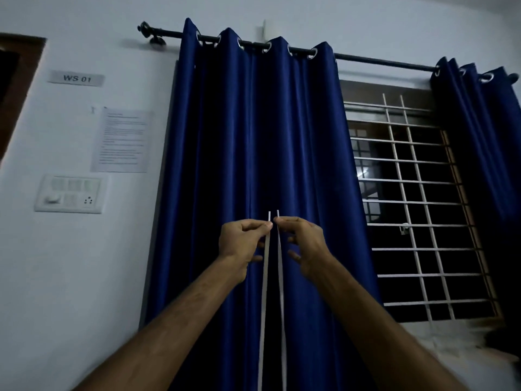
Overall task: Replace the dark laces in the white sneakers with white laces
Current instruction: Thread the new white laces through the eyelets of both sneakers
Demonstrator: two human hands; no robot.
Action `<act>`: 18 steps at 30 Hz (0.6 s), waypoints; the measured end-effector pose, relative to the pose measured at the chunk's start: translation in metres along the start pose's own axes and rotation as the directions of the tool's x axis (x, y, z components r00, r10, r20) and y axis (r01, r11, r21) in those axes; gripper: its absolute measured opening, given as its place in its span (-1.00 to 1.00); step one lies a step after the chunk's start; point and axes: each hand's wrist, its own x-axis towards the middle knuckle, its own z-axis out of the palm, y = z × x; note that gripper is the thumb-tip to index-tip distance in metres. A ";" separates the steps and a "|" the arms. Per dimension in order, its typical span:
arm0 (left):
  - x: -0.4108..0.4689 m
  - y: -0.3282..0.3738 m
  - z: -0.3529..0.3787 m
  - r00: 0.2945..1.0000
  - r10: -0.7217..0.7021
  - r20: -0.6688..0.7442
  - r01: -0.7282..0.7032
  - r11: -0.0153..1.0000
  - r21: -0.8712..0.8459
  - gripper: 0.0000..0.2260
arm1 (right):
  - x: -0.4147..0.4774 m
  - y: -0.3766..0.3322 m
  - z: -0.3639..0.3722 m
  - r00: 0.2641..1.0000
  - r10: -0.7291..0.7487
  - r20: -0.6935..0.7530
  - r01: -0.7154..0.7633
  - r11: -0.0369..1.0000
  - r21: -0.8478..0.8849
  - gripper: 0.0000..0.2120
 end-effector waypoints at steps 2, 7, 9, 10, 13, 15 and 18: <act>0.000 0.002 0.003 1.000 0.006 0.008 -0.006 1.000 -0.007 -0.92 | -0.001 -0.003 0.003 1.000 0.004 0.006 -0.004 1.000 0.010 -0.92; 0.001 0.003 0.005 1.000 0.011 0.006 -0.011 1.000 -0.017 -0.94 | -0.001 -0.008 0.006 1.000 -0.007 -0.003 0.007 1.000 0.026 -0.97; 0.001 0.003 0.004 1.000 0.013 0.003 -0.012 1.000 -0.022 -0.94 | -0.001 -0.008 0.007 1.000 -0.014 0.004 0.014 0.999 0.029 -0.96; 0.002 0.004 0.003 1.000 0.014 -0.001 -0.014 1.000 -0.023 -0.94 | 0.000 -0.007 0.007 1.000 -0.017 0.004 0.017 0.999 0.028 -0.96; 0.003 0.006 0.002 0.999 0.031 -0.009 -0.031 0.999 -0.025 -0.93 | 0.002 -0.005 0.010 1.000 -0.019 0.001 0.019 1.000 0.022 -0.96; 0.005 0.007 0.002 0.999 0.040 -0.019 -0.040 0.999 -0.021 -0.94 | 0.003 -0.006 0.012 1.000 -0.015 -0.001 0.015 1.000 0.021 -0.95; 0.008 0.008 0.001 0.998 0.051 -0.038 -0.051 0.999 -0.006 -0.95 | 0.003 -0.008 0.014 1.000 -0.021 0.002 0.021 1.000 0.021 -0.96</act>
